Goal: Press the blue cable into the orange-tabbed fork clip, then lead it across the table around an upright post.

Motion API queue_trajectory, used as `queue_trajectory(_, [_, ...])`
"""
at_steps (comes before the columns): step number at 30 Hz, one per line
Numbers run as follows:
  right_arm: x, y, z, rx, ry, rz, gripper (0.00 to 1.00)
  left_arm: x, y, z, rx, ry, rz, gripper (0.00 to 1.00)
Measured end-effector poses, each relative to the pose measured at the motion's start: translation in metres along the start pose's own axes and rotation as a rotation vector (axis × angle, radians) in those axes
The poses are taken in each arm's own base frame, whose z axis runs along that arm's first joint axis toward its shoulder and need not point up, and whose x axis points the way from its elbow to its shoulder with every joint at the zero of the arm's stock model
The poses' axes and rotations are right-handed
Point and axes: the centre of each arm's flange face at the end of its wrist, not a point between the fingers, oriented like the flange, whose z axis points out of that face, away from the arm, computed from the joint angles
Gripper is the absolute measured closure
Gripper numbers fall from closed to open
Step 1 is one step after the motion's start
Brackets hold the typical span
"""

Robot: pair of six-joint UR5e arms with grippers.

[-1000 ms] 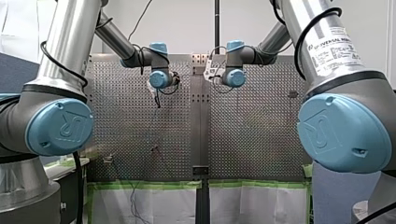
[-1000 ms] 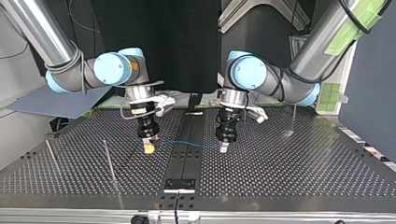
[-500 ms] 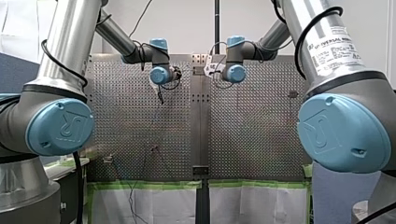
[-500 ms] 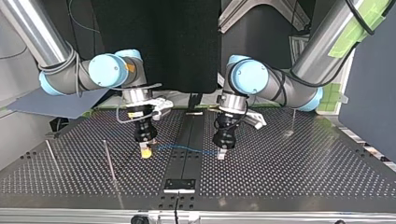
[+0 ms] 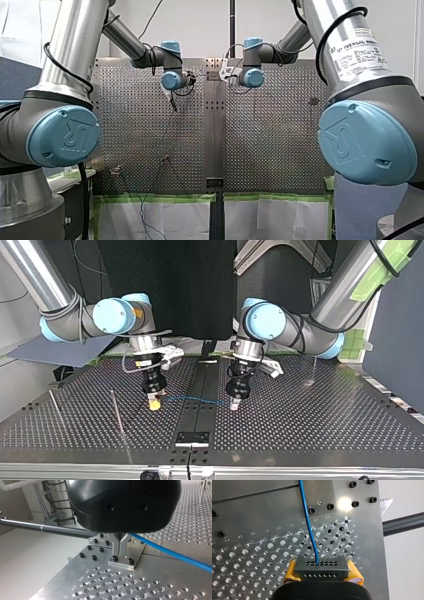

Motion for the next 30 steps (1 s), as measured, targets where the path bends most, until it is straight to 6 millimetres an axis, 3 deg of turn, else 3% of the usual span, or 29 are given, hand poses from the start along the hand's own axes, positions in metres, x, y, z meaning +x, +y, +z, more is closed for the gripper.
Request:
queue_trajectory(10, [0.004,0.000,0.001,0.001,0.006,0.001,1.00,0.000,-0.001,0.000,0.001,0.000,0.000,1.00])
queue_trajectory(19, [0.024,-0.004,0.009,0.006,0.027,0.000,1.00,-0.007,-0.008,0.005,0.016,-0.009,-0.003,1.00])
queue_trajectory(30, [0.059,-0.005,0.009,0.005,0.062,0.003,1.00,-0.036,-0.040,0.020,0.055,-0.022,-0.035,1.00])
